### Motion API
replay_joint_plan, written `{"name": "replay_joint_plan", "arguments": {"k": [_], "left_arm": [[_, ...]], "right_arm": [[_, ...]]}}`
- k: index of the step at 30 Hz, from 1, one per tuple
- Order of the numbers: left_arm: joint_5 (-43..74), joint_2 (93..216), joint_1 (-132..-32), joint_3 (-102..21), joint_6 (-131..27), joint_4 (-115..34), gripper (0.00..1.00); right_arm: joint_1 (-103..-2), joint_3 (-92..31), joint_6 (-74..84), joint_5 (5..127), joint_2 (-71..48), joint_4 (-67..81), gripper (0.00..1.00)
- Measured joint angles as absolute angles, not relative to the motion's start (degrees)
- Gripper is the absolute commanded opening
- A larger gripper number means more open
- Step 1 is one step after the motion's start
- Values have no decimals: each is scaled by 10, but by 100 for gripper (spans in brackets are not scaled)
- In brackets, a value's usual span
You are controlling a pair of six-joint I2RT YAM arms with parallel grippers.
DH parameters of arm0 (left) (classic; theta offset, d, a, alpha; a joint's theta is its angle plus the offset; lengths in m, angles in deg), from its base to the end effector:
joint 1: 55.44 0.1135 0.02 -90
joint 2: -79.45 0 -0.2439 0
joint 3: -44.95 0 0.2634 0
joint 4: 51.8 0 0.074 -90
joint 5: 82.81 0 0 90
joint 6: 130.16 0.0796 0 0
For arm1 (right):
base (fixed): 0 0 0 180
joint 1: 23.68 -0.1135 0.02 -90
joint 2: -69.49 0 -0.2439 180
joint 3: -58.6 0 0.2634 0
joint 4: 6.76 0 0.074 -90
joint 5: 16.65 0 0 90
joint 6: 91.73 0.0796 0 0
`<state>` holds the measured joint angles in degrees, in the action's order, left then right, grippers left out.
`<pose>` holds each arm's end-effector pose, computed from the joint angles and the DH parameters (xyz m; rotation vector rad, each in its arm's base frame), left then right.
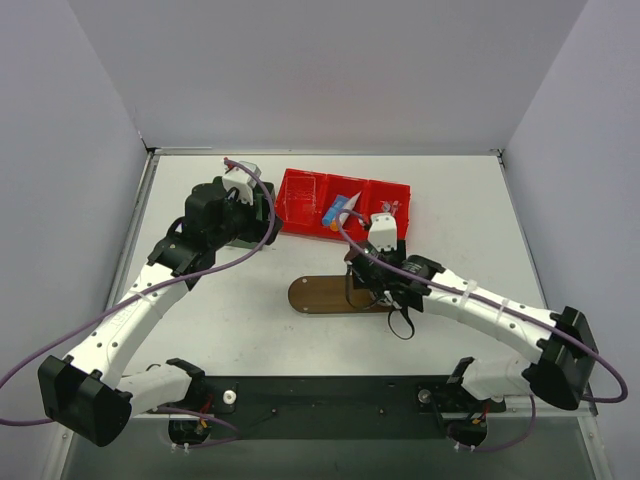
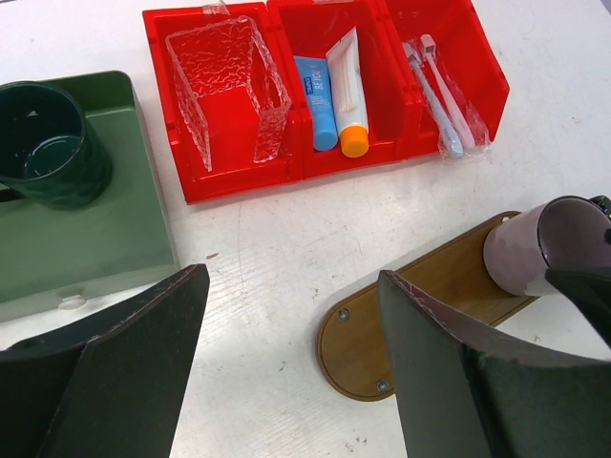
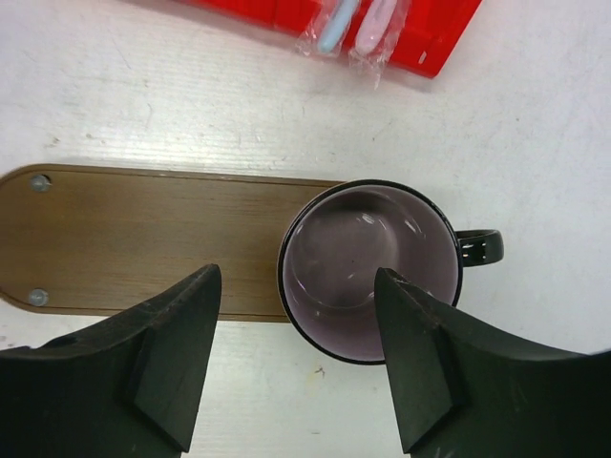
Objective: Prepare toiletry sets of a toothbrush and toothpaste on the tray
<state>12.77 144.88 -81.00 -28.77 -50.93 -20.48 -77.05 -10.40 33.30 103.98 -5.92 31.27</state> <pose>0.2856 -0.1452 0.3134 0.3222 1.9801 -0.5063 0.2247 0.2343 0.2204 -0.1013 2.2235 0.2133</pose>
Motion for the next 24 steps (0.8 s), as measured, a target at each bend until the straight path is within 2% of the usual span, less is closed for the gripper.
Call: {"name": "replay_joint_plan", "arguments": {"k": [6, 9, 10, 13, 19, 24], "left_arm": [[127, 1450, -810, -283, -504, -208, 81], [126, 1455, -810, -281, -502, -213, 74], [125, 1459, -810, -281, -501, -216, 63], [116, 1484, -810, -283, -497, -220, 55], [100, 1548, -812, -311, -493, -215, 55], [94, 1640, -806, -388, -490, -197, 55]], "right_arm": [[-765, -89, 325, 1028, 33, 301, 62], [-751, -69, 323, 1015, 81, 295, 58], [-743, -63, 323, 1012, 95, 295, 57], [-716, -38, 327, 998, 137, 295, 56], [-694, -25, 335, 982, 222, 310, 54], [-693, -20, 349, 969, 283, 320, 53]]}}
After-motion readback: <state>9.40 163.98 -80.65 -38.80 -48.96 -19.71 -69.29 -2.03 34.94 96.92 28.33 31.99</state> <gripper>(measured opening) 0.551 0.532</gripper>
